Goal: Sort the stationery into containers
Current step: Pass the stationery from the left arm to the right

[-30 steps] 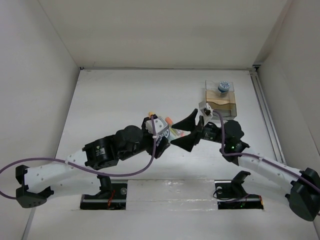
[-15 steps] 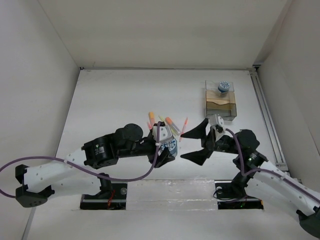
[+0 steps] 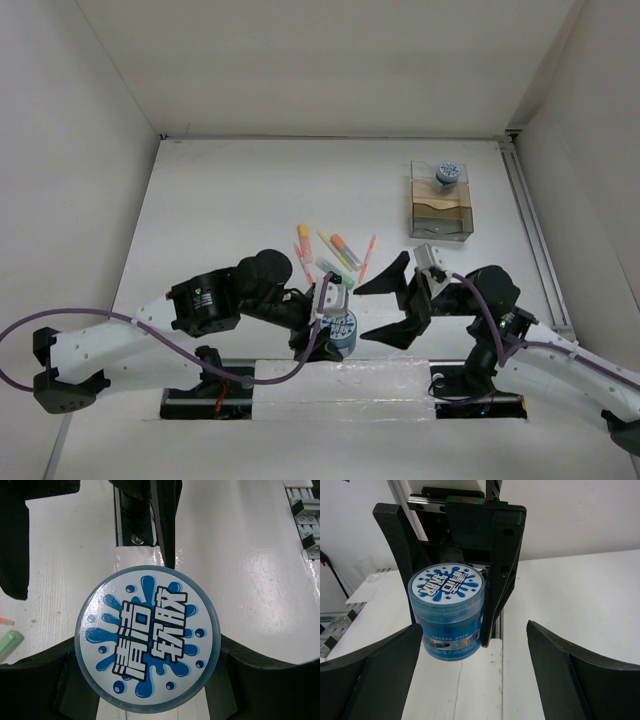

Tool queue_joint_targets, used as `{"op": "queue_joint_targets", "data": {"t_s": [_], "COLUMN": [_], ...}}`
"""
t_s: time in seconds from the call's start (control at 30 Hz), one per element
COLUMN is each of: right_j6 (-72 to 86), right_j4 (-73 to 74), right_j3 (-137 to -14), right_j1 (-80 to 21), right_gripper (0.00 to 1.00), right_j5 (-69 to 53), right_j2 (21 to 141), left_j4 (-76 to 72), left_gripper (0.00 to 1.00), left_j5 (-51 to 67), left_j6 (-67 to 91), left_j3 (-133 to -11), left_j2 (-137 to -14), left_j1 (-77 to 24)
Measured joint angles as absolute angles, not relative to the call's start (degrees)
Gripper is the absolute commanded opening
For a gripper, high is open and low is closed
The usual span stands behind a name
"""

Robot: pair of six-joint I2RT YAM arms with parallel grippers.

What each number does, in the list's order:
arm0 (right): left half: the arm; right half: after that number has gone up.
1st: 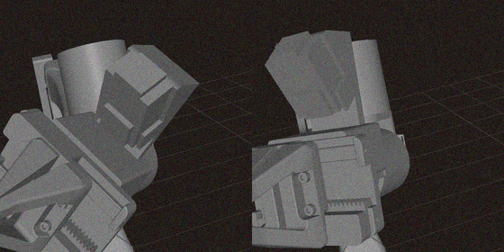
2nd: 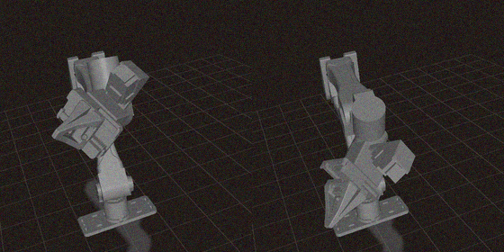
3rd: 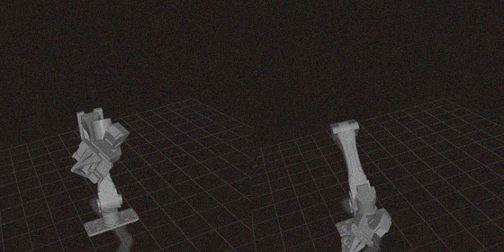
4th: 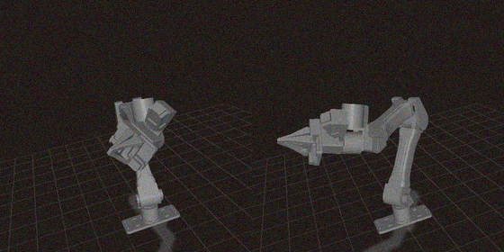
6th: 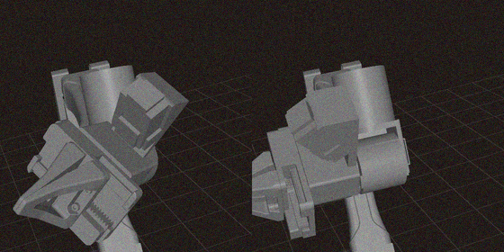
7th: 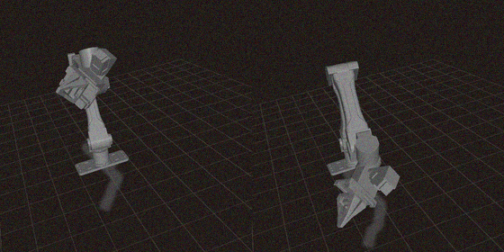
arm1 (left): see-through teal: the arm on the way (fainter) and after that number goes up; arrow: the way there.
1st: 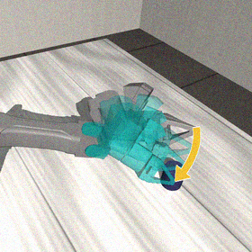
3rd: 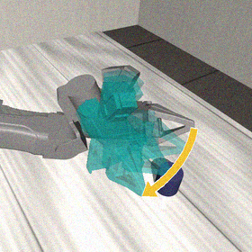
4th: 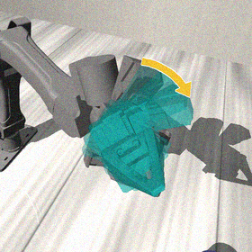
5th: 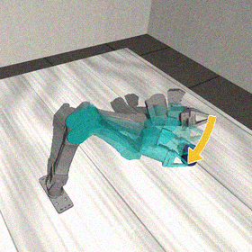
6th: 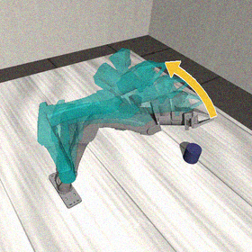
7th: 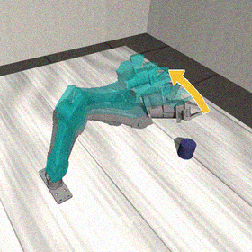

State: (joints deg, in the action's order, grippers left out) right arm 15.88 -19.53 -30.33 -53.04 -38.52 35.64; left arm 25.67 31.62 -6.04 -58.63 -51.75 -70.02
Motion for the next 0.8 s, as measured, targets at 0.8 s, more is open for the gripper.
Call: {"op": "queue_joint_targets", "data": {"t_s": [0.8], "right_j6": [21.23], "right_j4": [-26.20], "right_j3": [-30.28], "right_j1": [-59.46], "right_gripper": [0.85], "right_j5": [-34.11], "right_j2": [42.65], "left_j4": [27.07], "left_gripper": [0.00], "left_j5": [28.16], "left_j6": [-7.22], "left_j3": [-58.52], "left_j2": [-53.82], "left_j1": [-69.97]}}
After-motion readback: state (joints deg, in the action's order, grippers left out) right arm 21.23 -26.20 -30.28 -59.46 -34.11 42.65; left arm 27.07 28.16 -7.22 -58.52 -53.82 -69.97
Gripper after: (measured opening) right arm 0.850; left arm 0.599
